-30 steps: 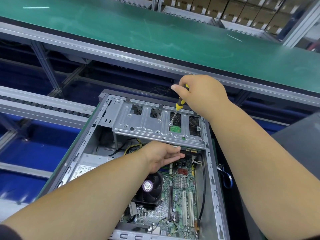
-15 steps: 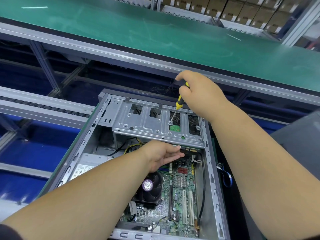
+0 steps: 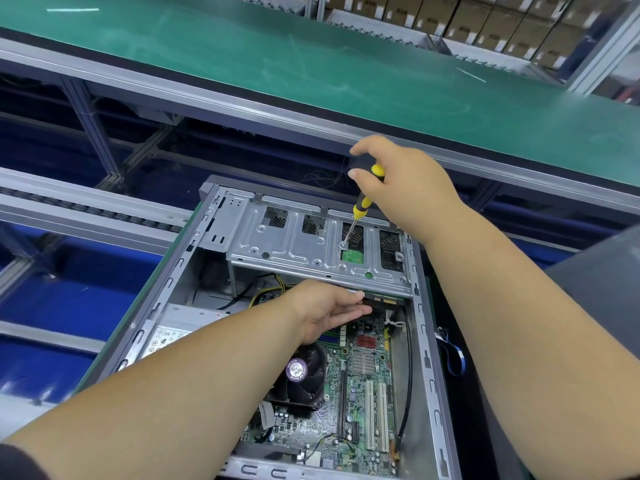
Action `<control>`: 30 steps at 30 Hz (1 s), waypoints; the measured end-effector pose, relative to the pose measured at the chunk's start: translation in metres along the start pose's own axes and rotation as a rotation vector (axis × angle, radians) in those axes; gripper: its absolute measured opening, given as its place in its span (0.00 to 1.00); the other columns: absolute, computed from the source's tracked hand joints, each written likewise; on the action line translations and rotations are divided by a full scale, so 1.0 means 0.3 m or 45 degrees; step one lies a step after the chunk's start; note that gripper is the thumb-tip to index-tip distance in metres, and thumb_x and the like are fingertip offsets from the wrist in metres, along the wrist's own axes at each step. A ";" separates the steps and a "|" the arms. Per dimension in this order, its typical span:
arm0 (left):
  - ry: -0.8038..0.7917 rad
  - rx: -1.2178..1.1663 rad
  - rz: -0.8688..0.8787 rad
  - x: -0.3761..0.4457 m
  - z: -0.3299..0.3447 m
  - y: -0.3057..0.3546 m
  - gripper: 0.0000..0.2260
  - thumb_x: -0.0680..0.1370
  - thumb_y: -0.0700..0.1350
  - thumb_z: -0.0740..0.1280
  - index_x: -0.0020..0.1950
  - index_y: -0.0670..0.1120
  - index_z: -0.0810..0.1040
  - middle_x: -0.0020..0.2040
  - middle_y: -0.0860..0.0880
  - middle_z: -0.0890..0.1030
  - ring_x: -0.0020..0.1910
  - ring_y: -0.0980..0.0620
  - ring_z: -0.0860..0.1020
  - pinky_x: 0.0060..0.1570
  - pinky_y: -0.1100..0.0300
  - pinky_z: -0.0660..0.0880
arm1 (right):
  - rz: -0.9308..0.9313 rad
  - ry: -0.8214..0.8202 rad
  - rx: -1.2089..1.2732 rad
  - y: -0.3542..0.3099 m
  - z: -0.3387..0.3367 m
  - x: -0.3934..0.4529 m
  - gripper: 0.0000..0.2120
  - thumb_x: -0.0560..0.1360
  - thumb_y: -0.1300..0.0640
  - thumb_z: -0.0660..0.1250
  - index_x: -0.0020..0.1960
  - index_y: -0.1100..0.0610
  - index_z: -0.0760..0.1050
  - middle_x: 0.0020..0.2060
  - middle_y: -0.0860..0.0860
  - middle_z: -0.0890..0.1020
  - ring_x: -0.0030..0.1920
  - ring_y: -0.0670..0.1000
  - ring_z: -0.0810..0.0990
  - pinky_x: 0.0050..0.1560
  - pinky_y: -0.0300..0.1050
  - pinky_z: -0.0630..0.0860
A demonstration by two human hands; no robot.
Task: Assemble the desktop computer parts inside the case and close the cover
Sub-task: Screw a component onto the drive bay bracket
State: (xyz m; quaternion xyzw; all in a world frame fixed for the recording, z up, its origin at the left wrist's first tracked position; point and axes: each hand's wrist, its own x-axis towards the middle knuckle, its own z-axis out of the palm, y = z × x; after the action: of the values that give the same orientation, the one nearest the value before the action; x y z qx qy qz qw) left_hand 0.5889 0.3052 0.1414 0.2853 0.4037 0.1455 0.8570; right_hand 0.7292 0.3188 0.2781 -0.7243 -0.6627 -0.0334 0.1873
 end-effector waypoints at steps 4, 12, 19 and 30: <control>-0.002 -0.002 -0.006 0.001 0.001 0.000 0.08 0.75 0.31 0.69 0.53 0.32 0.77 0.51 0.38 0.83 0.49 0.44 0.84 0.48 0.59 0.81 | 0.000 -0.032 -0.069 0.005 0.006 -0.001 0.13 0.82 0.44 0.55 0.58 0.46 0.75 0.40 0.45 0.78 0.44 0.54 0.75 0.38 0.46 0.66; -0.014 -0.021 0.000 0.009 -0.004 -0.004 0.08 0.74 0.31 0.70 0.52 0.32 0.77 0.43 0.41 0.85 0.47 0.44 0.85 0.45 0.60 0.82 | -0.006 -0.028 -0.015 0.001 0.004 -0.003 0.12 0.81 0.42 0.57 0.57 0.45 0.74 0.35 0.43 0.80 0.43 0.51 0.77 0.38 0.46 0.70; -0.020 -0.026 0.000 0.016 -0.007 -0.006 0.07 0.74 0.31 0.70 0.51 0.32 0.78 0.44 0.40 0.85 0.47 0.44 0.85 0.43 0.62 0.82 | -0.039 -0.031 0.043 0.009 0.003 -0.005 0.13 0.80 0.49 0.60 0.64 0.46 0.71 0.39 0.43 0.75 0.43 0.52 0.73 0.39 0.45 0.66; -0.027 -0.023 0.008 0.021 -0.010 -0.007 0.05 0.74 0.31 0.70 0.48 0.33 0.78 0.44 0.40 0.85 0.47 0.44 0.85 0.44 0.61 0.82 | -0.023 -0.056 0.030 -0.003 0.006 -0.002 0.17 0.78 0.51 0.60 0.67 0.46 0.70 0.43 0.46 0.78 0.45 0.54 0.75 0.41 0.47 0.69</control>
State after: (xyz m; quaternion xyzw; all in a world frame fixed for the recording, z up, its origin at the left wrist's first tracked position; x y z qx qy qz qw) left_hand 0.5906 0.3078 0.1347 0.2803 0.3923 0.1489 0.8633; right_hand 0.7280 0.3188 0.2764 -0.7166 -0.6736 -0.0116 0.1809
